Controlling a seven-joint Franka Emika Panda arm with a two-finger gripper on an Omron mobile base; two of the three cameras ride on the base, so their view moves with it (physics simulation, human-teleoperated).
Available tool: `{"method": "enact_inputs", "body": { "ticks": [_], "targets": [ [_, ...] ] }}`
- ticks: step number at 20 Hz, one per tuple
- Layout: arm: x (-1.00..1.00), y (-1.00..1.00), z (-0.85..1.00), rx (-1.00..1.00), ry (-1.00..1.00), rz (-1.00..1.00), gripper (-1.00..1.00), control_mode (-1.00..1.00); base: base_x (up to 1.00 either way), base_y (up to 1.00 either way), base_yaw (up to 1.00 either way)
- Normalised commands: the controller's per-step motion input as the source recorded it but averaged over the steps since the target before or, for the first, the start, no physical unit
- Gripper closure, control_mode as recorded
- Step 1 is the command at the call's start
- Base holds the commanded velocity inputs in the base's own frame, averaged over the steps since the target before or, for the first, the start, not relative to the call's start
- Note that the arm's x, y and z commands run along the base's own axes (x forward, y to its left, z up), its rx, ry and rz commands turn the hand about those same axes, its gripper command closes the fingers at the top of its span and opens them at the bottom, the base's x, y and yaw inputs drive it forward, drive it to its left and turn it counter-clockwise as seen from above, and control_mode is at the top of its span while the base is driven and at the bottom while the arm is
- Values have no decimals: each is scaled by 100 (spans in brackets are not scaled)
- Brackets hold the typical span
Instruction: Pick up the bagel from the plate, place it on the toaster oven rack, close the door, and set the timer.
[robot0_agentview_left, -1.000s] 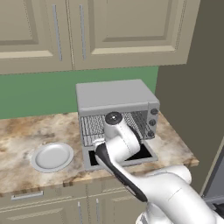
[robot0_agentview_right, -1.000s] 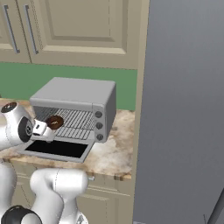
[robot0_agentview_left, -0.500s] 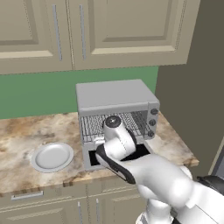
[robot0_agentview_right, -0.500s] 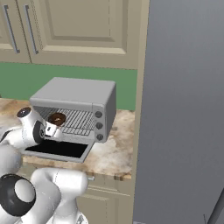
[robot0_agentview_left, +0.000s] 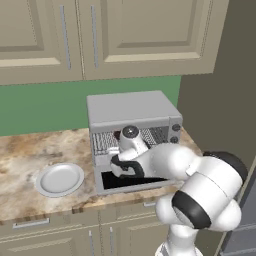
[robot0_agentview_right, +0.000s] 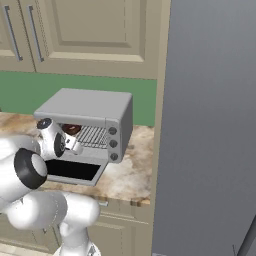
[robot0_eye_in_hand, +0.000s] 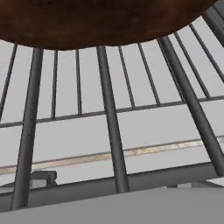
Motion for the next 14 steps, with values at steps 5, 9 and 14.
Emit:
{"method": "enact_inputs", "body": {
  "ticks": [5, 9, 14],
  "targets": [
    [24, 0, 26, 6, -5, -3, -100, -100, 0, 0, 0],
    [-70, 0, 38, 4, -10, 0, -100, -100, 0, 0, 0],
    [-100, 5, 59, 2, -5, 0, -100, -100, 0, 0, 0]
  ]
}}
